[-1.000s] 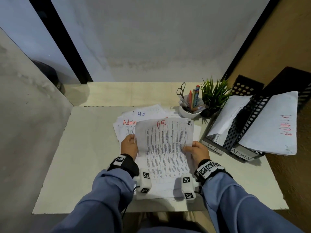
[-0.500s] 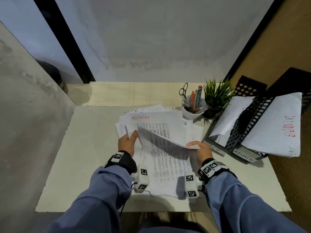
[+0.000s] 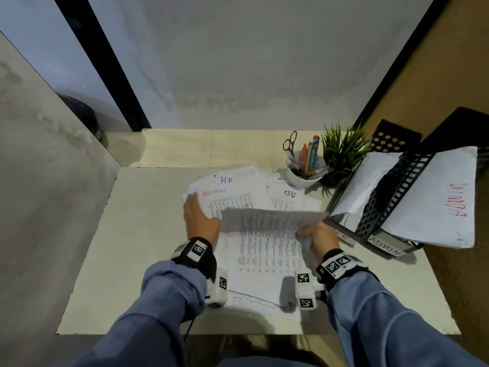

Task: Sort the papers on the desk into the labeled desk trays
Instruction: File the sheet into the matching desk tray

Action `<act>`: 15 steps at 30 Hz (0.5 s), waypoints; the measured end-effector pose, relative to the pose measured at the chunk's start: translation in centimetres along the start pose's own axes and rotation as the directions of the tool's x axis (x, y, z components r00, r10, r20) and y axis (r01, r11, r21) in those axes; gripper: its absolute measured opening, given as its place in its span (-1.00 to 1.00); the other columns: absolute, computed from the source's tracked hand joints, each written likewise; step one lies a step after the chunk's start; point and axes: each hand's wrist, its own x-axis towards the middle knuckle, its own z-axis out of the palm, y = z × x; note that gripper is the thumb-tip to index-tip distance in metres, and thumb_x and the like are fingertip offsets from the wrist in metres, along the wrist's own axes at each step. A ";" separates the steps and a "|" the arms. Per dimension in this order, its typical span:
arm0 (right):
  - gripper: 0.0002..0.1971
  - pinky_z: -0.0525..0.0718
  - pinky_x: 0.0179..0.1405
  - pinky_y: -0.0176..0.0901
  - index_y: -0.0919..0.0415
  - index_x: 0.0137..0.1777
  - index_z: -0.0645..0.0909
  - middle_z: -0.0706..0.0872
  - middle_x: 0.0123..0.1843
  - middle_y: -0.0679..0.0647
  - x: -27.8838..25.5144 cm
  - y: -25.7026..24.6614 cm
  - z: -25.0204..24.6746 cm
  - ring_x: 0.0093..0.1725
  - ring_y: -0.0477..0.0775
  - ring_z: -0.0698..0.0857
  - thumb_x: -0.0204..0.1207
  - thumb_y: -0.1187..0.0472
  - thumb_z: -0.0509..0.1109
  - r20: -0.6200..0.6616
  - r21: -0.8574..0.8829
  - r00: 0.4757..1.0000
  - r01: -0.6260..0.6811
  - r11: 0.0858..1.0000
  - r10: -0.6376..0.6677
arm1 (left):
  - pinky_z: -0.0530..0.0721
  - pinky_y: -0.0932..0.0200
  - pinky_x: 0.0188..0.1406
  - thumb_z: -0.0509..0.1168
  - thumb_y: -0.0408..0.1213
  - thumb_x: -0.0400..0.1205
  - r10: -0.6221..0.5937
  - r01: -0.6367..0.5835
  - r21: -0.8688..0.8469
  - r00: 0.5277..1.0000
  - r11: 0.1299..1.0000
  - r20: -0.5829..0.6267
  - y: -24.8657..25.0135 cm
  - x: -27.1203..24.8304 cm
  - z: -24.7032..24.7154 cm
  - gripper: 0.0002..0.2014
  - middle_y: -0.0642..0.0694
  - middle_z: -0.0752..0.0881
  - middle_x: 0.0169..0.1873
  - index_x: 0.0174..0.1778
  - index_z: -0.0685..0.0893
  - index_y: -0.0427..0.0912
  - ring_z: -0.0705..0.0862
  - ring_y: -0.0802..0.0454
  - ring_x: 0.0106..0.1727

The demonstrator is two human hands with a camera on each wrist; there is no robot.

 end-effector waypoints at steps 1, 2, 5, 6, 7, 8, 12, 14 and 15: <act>-0.82 0.71 -0.32 -0.24 0.35 -0.12 0.62 0.70 -0.09 0.25 -0.3 -0.3 0.2 -0.12 0.15 0.67 0.40 0.60 0.33 0.017 0.036 1.000 0.007 0.999 -0.007 | 0.36 0.06 0.51 0.14 -0.70 0.51 0.033 -0.021 -0.085 0.989 0.996 0.144 1.3 -1.1 -0.1 -0.39 -0.12 0.43 0.44 0.49 0.33 -0.24 0.42 0.02 0.46; -0.84 0.70 -0.34 -0.26 0.40 -0.09 0.60 0.72 -0.08 0.25 -0.3 -0.6 0.3 -0.12 0.16 0.69 0.41 0.60 0.34 0.016 0.056 1.000 0.019 0.998 -0.020 | 0.42 0.08 0.43 0.07 -0.75 0.50 0.031 0.016 -0.143 0.946 0.990 0.321 2.5 -2.1 -0.2 -0.44 -0.08 0.54 0.25 0.40 0.40 -0.24 0.52 0.09 0.29; -0.86 0.68 -0.15 -0.23 0.37 -0.11 0.62 0.79 -0.13 0.18 -0.9 -1.9 0.6 0.13 0.35 0.70 0.41 0.57 0.37 0.032 0.092 0.998 0.060 0.994 -0.063 | 0.52 -0.04 0.31 0.13 -0.72 0.53 0.022 0.091 -0.199 0.865 0.976 0.501 4.5 -3.6 0.0 -0.51 -0.01 0.60 -0.02 0.31 0.49 -0.21 0.58 0.08 0.04; -0.84 0.69 -0.04 -0.17 0.37 -0.07 0.63 0.79 -0.08 0.20 -1.1 -2.5 0.7 0.18 0.35 0.69 0.42 0.58 0.36 0.037 0.140 0.995 0.088 0.986 -0.094 | 0.63 0.11 0.18 0.20 -0.65 0.55 0.053 0.074 -0.254 0.886 0.964 0.460 4.9 -3.5 0.0 -0.60 0.01 0.62 -0.07 0.27 0.53 -0.23 0.61 0.06 0.02; -0.82 0.70 0.04 -0.13 0.36 -0.03 0.64 0.77 0.00 0.23 -1.4 -3.2 0.6 0.17 0.32 0.70 0.44 0.57 0.35 0.025 0.169 0.991 0.126 0.978 -0.132 | 0.70 0.30 -0.04 0.27 -0.58 0.57 0.081 0.047 -0.305 0.916 0.951 0.392 5.1 -3.3 0.0 -0.68 0.02 0.65 -0.12 0.22 0.57 -0.25 0.65 0.03 0.00; -0.82 0.70 0.06 -0.14 0.31 -0.02 0.64 0.77 0.03 0.22 -2.0 -4.1 0.6 0.13 0.25 0.72 0.45 0.54 0.36 0.000 0.165 0.983 0.179 0.970 -0.182 | 0.68 0.42 -0.25 0.30 -0.51 0.59 0.113 0.008 -0.362 0.943 0.932 0.314 5.6 -3.2 0.1 -0.76 0.00 0.68 -0.16 0.16 0.61 -0.27 0.68 0.02 -0.05; -0.81 0.70 0.07 -0.05 0.17 -0.05 0.67 0.78 -0.01 0.14 -4.7 -7.4 -0.3 0.05 0.17 0.75 0.46 0.46 0.40 -0.040 0.152 0.875 0.482 0.863 -0.482 | 0.71 0.36 -0.34 0.36 -0.37 0.59 0.262 -0.183 -0.495 0.960 0.850 0.095 7.6 -3.4 -0.3 -0.92 -0.10 0.76 -0.24 -0.04 0.70 -0.27 0.77 0.16 -0.27; -0.76 0.72 0.04 -0.03 0.15 -0.08 0.64 0.76 -0.09 0.10 -5.3 -7.2 -0.5 -0.02 0.15 0.73 0.43 0.52 0.40 -0.068 0.173 0.856 0.516 0.839 -0.512 | 0.75 0.28 -0.22 0.38 -0.36 0.57 0.297 -0.219 -0.528 0.953 0.821 0.067 7.4 -3.5 -0.2 -0.90 -0.12 0.78 -0.18 -0.03 0.71 -0.28 0.78 0.12 -0.20; -0.74 0.72 0.04 -0.04 0.17 -0.06 0.63 0.74 -0.10 0.08 -5.4 -6.6 -0.3 -0.04 0.12 0.72 0.42 0.54 0.38 -0.078 0.167 0.866 0.499 0.850 -0.493 | 0.77 0.22 -0.16 0.39 -0.35 0.57 0.286 -0.202 -0.518 0.954 0.831 0.088 6.8 -3.4 0.1 -0.89 -0.12 0.79 -0.14 -0.02 0.71 -0.27 0.79 0.07 -0.14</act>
